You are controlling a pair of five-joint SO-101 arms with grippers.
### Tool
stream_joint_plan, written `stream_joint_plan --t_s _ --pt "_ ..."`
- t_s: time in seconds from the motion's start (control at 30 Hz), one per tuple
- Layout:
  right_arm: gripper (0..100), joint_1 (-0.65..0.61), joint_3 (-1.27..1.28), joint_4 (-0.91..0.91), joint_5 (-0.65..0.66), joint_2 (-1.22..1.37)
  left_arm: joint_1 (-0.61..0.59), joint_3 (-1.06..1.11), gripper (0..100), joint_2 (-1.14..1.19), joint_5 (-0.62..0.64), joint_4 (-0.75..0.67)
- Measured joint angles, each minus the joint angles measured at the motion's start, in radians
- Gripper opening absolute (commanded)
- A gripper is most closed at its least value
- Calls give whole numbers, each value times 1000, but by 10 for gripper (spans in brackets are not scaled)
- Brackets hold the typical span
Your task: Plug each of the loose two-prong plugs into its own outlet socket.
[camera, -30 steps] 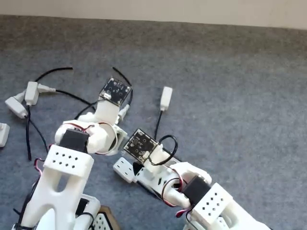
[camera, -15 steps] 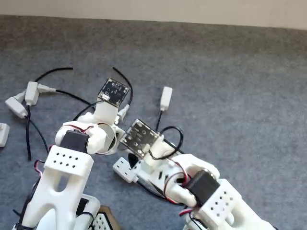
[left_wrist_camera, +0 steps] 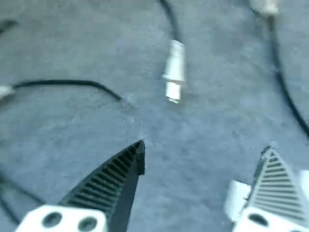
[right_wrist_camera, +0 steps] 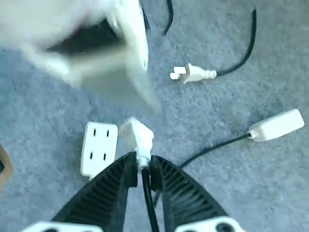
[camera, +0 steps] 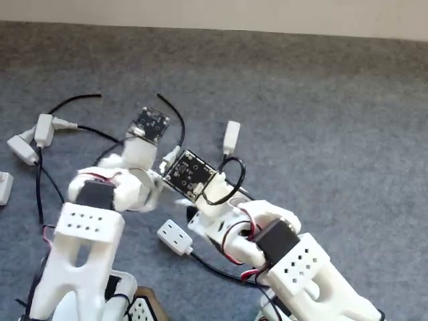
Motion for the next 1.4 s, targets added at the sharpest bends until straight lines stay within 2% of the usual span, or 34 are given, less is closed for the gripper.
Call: stream_joint_plan --t_s 0.2,0.4,0.57,0.87,1.1,1.4 --pt "5 -8 -15 54 130 0 -250 -187 357 20 -60 35" --pt "5 -103 -89 94 203 163 -407 -433 357 281 -101 187" --pt "5 -149 -275 172 284 404 -546 -615 357 568 -126 227" --pt "5 -153 -660 442 436 703 -786 -821 358 878 -308 218" --pt "5 -133 -701 462 450 783 -879 -836 359 1063 -353 78" --pt "5 -137 -591 287 460 815 -888 -839 361 1086 -387 63"
